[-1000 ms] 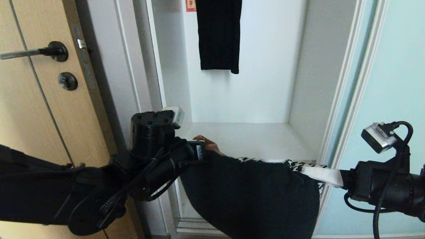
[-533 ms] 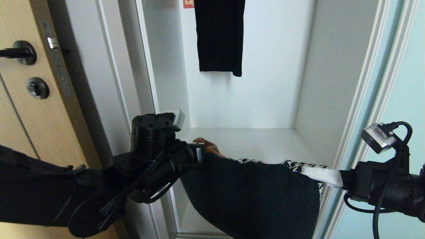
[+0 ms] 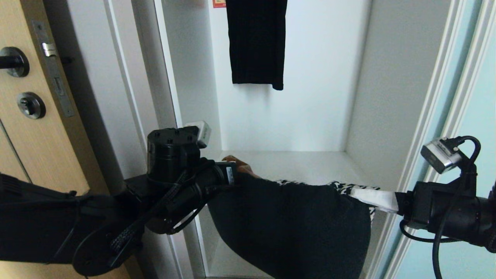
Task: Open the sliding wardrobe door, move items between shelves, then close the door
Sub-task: Place the pillow on the higher shelf
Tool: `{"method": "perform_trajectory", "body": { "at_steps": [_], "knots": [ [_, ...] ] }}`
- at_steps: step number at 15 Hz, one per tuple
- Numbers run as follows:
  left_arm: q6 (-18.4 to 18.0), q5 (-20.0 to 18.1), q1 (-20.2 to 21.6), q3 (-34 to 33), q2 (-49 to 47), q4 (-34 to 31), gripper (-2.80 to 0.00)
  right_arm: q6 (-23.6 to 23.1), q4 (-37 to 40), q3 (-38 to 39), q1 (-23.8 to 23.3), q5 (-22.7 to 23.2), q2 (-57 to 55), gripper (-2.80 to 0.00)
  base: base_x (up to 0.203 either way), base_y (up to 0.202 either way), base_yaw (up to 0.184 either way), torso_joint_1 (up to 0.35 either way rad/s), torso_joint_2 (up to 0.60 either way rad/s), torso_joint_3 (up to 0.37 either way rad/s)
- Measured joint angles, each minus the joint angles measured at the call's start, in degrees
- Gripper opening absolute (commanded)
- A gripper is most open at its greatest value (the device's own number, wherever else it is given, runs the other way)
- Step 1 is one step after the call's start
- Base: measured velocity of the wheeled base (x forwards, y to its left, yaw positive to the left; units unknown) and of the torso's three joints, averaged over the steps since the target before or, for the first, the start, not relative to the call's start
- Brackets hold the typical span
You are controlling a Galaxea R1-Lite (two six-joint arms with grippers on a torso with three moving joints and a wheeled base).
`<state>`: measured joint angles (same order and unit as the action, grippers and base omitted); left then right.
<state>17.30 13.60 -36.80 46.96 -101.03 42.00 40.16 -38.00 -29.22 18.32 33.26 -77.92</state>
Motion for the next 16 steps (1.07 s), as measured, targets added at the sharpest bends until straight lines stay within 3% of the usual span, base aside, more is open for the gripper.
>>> {"method": "perform_trajectory", "body": {
  "at_steps": [5,11,16],
  "knots": [
    [-0.1,1.0,1.5,6.3,0.4,-1.3,-2.80,-0.3,7.5,-9.3,-3.1,-0.5,0.8,-2.80,0.000,0.000,0.000,0.000,0.00,0.000],
    [-0.1,1.3,2.8,18.2,-2.3,-4.2,-2.80,-1.3,20.6,-32.4,-8.2,-0.4,-4.1,-2.80,0.000,0.000,0.000,0.000,0.00,0.000],
    [-0.4,1.3,5.7,31.9,-7.5,-8.0,-2.80,-1.7,21.9,-49.4,-10.9,-0.1,-14.8,-2.80,0.000,0.000,0.000,0.000,0.00,0.000]
  ]
}}
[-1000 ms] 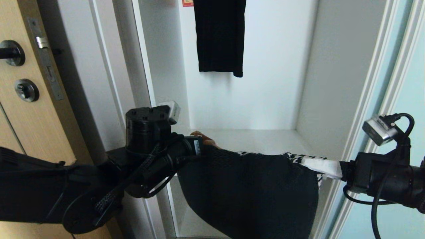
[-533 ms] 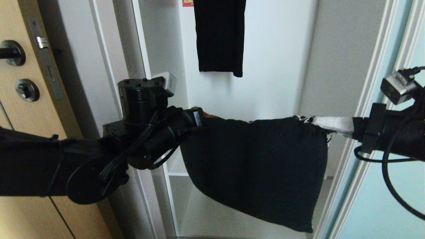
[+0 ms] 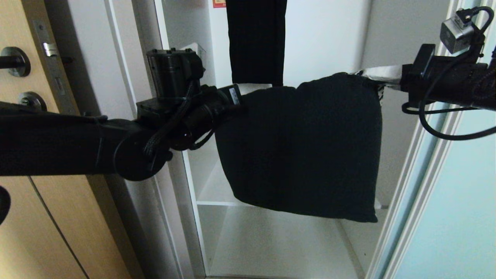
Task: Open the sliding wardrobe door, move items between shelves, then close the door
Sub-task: Place the pillow on the higher shelf
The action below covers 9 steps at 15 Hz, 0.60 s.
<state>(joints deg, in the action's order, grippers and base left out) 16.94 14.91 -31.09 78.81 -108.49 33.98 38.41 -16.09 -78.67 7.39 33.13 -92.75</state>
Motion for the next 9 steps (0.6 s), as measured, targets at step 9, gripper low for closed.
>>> {"method": "perform_trajectory", "body": {
  "at_steps": [9],
  "knots": [
    [-1.0,-0.3,7.1,28.6,-21.0,-1.6,-2.80,0.5,-1.2,-31.0,-4.3,-1.2,-28.7,-2.80,0.000,0.000,0.000,0.000,0.00,0.000]
  ]
}}
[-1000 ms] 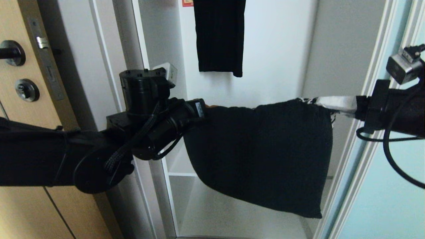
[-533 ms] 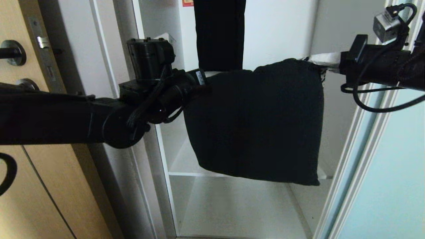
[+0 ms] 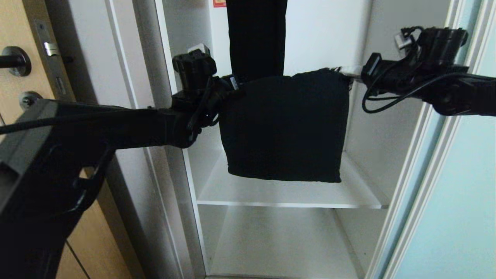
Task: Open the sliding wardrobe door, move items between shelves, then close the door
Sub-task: Place the pillow on the higher shelf
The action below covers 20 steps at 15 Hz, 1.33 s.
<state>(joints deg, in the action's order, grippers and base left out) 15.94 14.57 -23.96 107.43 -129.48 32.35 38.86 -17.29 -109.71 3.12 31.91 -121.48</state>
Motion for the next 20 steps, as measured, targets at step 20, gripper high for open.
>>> {"method": "perform_trajectory", "body": {
  "at_steps": [20],
  "knots": [
    [-1.1,-2.8,0.7,-18.1,-4.6,6.1,-2.80,-3.7,-1.7,14.0,-3.2,-4.5,-7.5,-2.80,0.000,0.000,0.000,0.000,0.00,0.000]
  ]
}}
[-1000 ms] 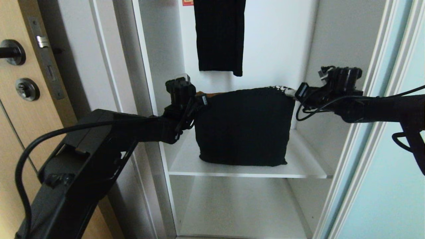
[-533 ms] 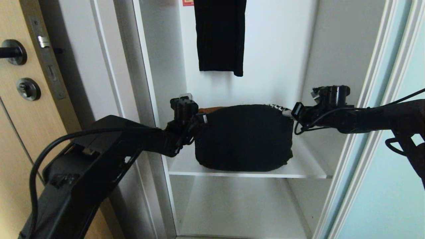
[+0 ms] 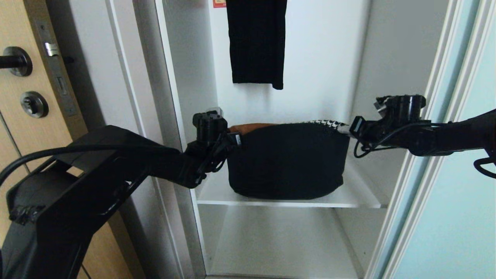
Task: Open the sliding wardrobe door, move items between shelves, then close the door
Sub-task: Place the pillow on the higher shelf
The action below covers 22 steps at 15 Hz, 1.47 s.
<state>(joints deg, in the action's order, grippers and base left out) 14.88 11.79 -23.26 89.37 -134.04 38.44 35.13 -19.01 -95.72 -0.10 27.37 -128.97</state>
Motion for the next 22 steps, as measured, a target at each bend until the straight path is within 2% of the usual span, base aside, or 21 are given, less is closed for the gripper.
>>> {"method": "perform_trajectory", "body": {
  "at_steps": [5,7,9,12,16,19,22],
  "knots": [
    [-0.4,-0.3,0.0,16.6,0.5,-1.2,-2.80,1.4,-5.8,-8.9,2.6,0.0,3.0,-2.80,0.000,0.000,0.000,0.000,0.00,0.000],
    [-0.6,-2.0,0.1,20.4,2.0,-0.8,-2.80,2.7,-9.3,-12.4,3.5,0.0,5.4,-2.80,0.000,0.000,0.000,0.000,0.00,0.000],
    [-1.0,-3.4,0.1,21.1,3.5,2.3,-2.80,3.3,-14.7,-11.5,4.1,0.2,7.9,-2.80,0.000,0.000,0.000,0.000,0.00,0.000],
    [-2.0,-4.2,0.6,21.2,0.6,2.7,-2.80,3.4,-18.7,-7.5,4.1,1.9,6.9,-2.80,0.000,0.000,0.000,0.000,0.00,0.000],
    [-2.4,-4.5,3.0,20.9,-7.2,2.4,-2.80,3.4,-18.3,-8.4,3.1,2.4,-2.3,-2.80,0.000,0.000,0.000,0.000,0.00,0.000],
    [-2.4,-4.3,3.3,20.4,-6.4,1.4,-2.80,3.7,-18.1,-9.1,2.8,2.8,-2.2,-2.80,0.000,0.000,0.000,0.000,0.00,0.000],
    [-2.4,-6.2,3.6,21.3,-2.5,-1.6,-2.80,4.3,-15.6,-13.4,2.7,2.8,-0.9,-2.80,0.000,0.000,0.000,0.000,0.00,0.000]
  ]
}}
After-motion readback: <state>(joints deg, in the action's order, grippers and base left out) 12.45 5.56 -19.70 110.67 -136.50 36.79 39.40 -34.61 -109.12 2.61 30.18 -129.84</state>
